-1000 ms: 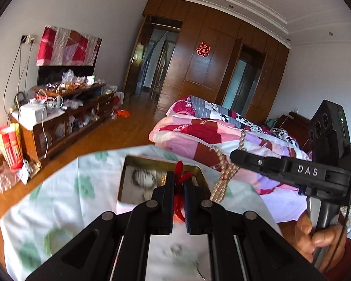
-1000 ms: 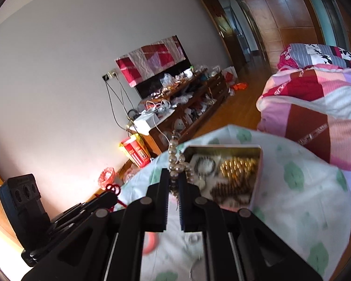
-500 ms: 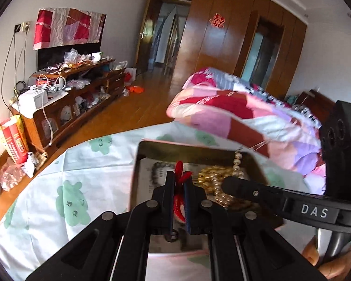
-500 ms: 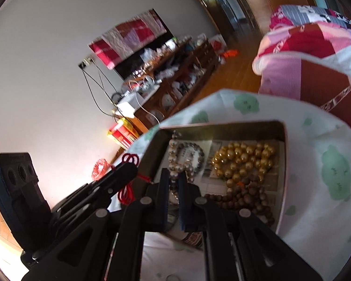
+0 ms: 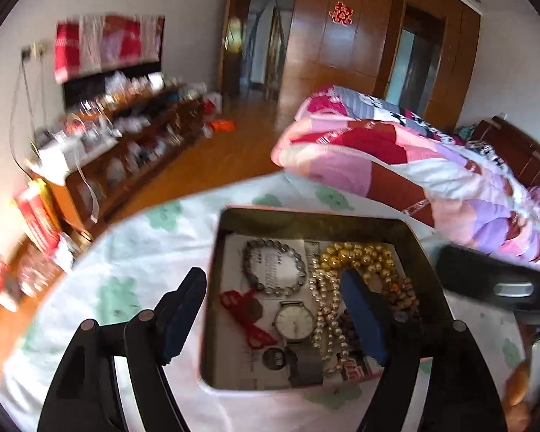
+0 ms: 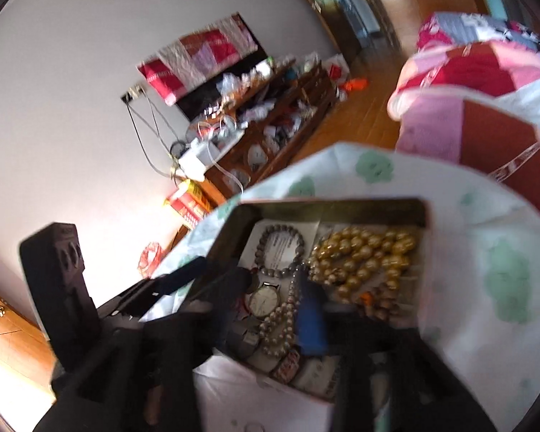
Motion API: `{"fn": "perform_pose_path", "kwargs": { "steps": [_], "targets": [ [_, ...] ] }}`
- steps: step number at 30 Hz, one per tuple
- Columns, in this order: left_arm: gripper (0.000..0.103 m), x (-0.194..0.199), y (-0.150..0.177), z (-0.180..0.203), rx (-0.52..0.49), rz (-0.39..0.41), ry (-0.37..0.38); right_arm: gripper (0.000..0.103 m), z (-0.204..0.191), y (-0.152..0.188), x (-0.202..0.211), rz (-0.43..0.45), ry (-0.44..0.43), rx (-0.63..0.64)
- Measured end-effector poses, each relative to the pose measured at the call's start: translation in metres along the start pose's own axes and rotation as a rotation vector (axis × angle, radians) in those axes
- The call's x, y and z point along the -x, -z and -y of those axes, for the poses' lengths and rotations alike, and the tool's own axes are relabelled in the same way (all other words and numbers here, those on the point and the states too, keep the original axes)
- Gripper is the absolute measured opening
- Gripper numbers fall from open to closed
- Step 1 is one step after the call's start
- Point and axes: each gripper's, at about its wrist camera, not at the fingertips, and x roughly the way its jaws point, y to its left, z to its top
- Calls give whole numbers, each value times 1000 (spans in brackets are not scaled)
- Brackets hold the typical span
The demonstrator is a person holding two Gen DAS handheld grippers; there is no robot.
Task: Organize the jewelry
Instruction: 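Open both tools to drop the red string and pearl necklace into the tin, then grasp the silver bangle on the cloth with the right tool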
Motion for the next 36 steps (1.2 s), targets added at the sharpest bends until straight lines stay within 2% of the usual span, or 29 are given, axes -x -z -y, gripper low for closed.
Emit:
{"fn": "perform_pose_path", "kwargs": {
  "steps": [1, 2, 6, 11, 16, 20, 23, 27, 29, 31, 36],
  "targets": [
    [77, 5, 1, 0, -2, 0, -13, 96, -1, 0, 10, 23, 1, 0],
    [77, 11, 3, 0, 1, -2, -20, 96, -3, 3, 23, 58, -1, 3],
    [77, 55, 26, 1, 34, 18, -19, 96, -2, 23, 62, 97, 49, 5],
    [77, 98, 65, 7, 126, 24, 28, 96, 9, 62, 90, 82, 95, -67],
    [77, 117, 93, 17, 153, -5, 33, 94, -5, 95, 100, 35, 128, -44],
    [77, 135, 106, 16, 165, 14, 18, 93, -13, 116, 107, 21, 186, -17],
    [77, 142, 111, 15, 181, 26, 17, 86, -15, 127, 110, 5, 184, -9],
    [77, 151, 121, 18, 161, 52, -2, 86, -20, 136, 116, 12, 187, 17],
    [72, 158, 125, 20, 138, 74, -21, 81, -25, 140, 120, 21, 193, 36],
    [64, 162, 131, 17, 130, 71, -19, 81, -27, 142, 125, 31, 201, 45],
    [63, 167, 143, 2, 185, 66, -20, 81, -28, 147, 129, 36, 211, 53]
  ]
}}
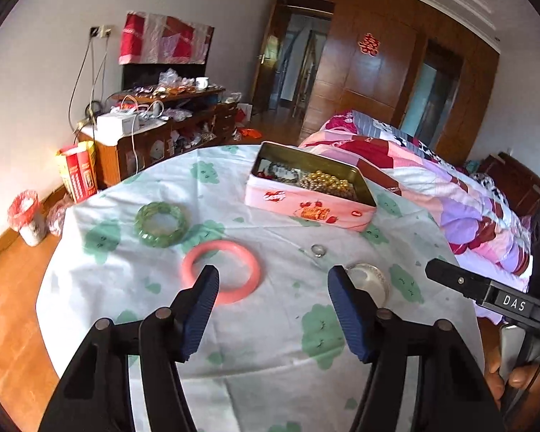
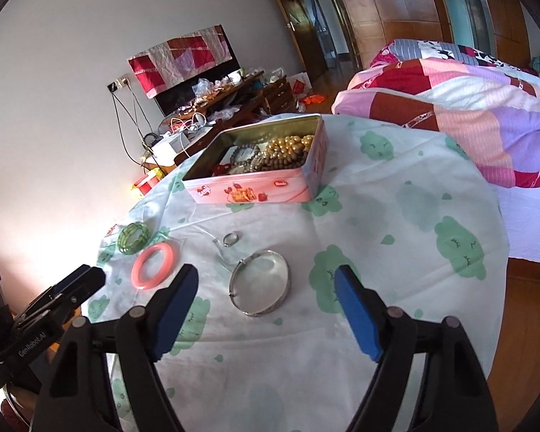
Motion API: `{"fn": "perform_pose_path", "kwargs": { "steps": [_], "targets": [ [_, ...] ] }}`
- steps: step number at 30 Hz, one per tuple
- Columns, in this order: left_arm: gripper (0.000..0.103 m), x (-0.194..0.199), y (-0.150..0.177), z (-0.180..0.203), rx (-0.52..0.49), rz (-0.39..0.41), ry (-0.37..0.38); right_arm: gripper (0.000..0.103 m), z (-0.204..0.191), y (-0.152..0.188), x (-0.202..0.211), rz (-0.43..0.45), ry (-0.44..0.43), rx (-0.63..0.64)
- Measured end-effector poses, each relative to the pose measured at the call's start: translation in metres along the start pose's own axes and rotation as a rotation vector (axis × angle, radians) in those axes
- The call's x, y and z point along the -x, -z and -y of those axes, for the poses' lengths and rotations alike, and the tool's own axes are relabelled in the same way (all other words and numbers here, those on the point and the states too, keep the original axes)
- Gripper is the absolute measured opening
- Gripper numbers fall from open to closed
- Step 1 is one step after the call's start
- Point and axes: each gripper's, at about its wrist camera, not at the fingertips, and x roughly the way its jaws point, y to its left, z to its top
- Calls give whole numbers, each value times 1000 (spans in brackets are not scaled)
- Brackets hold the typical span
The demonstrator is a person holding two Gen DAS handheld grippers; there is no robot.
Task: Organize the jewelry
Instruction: 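Grasp the silver bangle on the cloth with the right tool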
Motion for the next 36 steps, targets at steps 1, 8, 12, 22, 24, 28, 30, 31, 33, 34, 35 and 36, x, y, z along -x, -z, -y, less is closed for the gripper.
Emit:
{"fn": "perform_pose_path", "kwargs": {
  "steps": [1, 8, 12, 22, 24, 28, 30, 31, 33, 34, 35, 36],
  "targets": [
    [63, 1, 2, -3, 8, -5, 2, 81, 0, 1, -1, -3, 3, 1],
    [64, -3, 12, -13, 40, -35, -31, 81, -10, 13, -5, -16, 15, 42],
    [64, -5, 17, -25, 66, -48, -57, 81, -18, 15, -5, -17, 18, 87],
    [64, -15, 20, -37, 101, -110, -67, 83, -22, 9, -44, -136, 53, 131],
    [64, -17, 19, -39, 109, -116, -65, 90, -23, 5, -55, -157, 79, 152],
    [64, -22, 15, -44, 112, -134, -85, 91, -26, 1, -77, -217, 98, 160],
    [64, -27, 13, -45, 109, -154, -90, 91, -31, 2, -84, -232, 112, 178],
    [64, -29, 11, -45, 104, -158, -91, 91, -34, 3, -88, -236, 118, 193],
    [64, -31, 8, -43, 80, -147, -96, 91, -39, 6, -95, -260, 140, 222],
    [64, -33, 6, -43, 75, -144, -95, 91, -40, 9, -96, -264, 159, 238],
    [64, -35, 5, -42, 74, -142, -89, 91, -43, 10, -96, -260, 169, 253],
    [64, -39, 3, -42, 82, -142, -80, 91, -44, 12, -97, -261, 179, 265]
  ]
}}
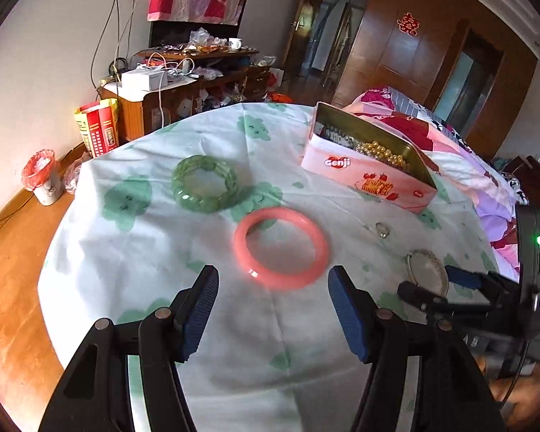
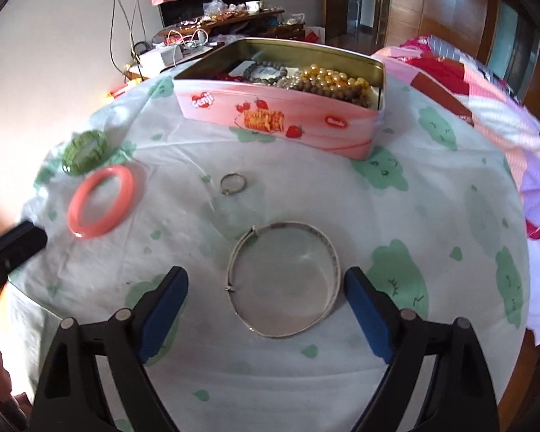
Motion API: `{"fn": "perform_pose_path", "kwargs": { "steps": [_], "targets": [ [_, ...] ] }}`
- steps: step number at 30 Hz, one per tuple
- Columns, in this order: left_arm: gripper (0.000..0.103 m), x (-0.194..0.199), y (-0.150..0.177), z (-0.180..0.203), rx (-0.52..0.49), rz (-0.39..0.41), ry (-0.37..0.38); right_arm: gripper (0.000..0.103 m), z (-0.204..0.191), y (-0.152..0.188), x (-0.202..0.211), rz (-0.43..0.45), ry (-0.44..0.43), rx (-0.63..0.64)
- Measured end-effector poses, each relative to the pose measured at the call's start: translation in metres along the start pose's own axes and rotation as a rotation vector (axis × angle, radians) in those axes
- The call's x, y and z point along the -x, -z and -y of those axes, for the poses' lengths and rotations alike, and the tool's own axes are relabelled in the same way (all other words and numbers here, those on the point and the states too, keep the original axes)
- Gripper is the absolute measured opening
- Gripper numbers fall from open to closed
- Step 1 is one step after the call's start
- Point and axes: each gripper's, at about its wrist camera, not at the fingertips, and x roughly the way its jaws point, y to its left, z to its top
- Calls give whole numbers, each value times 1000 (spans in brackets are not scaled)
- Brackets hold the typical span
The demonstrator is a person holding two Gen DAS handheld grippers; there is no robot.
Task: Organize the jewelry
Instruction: 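Grasp the silver bangle on the cloth with the right tool, then grasp the pink bangle with the left tool while the right tool holds the silver bangle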
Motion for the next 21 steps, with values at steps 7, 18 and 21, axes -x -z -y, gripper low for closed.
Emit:
{"fn": "perform_pose_path", "kwargs": {
  "steps": [7, 18, 21],
  "targets": [
    [64, -31, -6, 3, 55, -76, 53, 67, 2, 4, 8, 10, 14, 33],
    [64, -35, -14, 9, 48, -69, 26, 67, 27, 8, 31, 94, -100, -111],
    [64, -39, -15, 7, 50, -78, 38, 67, 27, 6, 37, 111, -97, -102]
  ]
}}
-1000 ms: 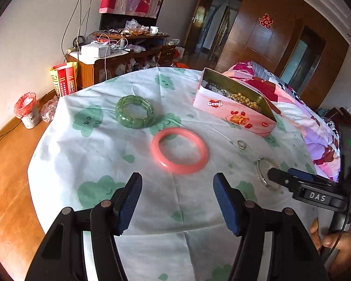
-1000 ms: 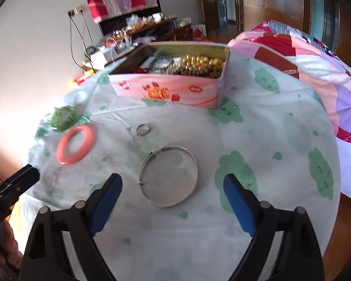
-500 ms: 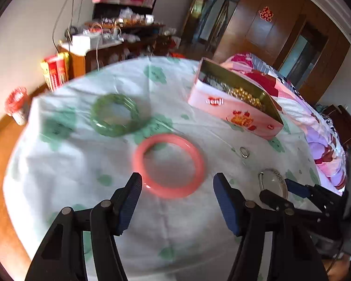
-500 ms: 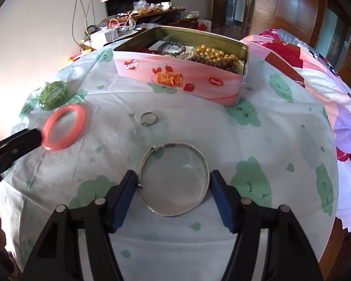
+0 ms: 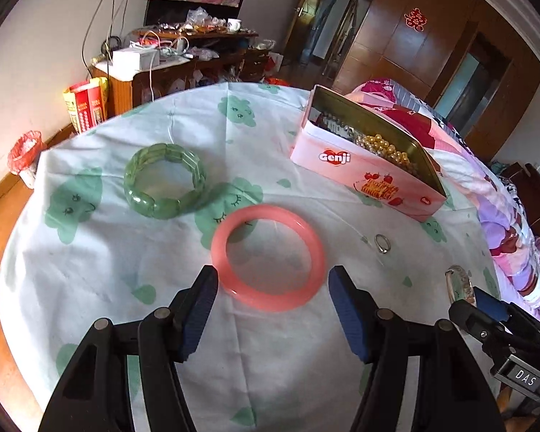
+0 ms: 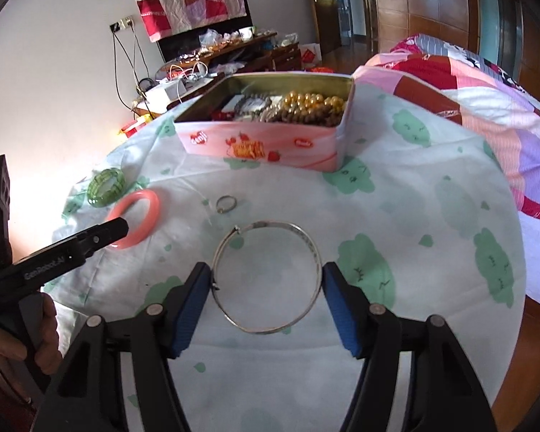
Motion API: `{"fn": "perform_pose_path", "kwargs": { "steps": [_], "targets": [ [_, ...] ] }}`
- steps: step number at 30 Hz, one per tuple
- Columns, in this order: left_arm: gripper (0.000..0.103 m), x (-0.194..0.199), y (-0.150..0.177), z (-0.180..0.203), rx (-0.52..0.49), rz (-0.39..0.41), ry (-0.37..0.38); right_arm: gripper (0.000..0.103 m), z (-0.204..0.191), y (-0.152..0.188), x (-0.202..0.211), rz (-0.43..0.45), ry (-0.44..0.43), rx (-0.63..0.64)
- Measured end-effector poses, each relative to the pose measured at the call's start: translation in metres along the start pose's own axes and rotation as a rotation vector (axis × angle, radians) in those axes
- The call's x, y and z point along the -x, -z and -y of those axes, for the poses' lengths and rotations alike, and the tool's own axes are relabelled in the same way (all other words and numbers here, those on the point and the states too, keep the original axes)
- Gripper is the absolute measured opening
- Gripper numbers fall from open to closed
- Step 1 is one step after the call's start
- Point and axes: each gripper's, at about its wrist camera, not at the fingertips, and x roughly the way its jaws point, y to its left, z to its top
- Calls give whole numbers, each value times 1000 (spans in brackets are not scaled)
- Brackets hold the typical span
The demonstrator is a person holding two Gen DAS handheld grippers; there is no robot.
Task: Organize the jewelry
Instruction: 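Grasp the pink bangle with the left tool while the right tool holds the silver bangle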
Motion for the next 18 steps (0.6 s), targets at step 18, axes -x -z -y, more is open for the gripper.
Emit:
{"fn": "perform_pose_path", "kwargs": {
  "steps": [18],
  "targets": [
    [88, -36, -14, 38, -183, -107, -238, 67, 0, 1, -6, -13, -48, -33]
  ]
}}
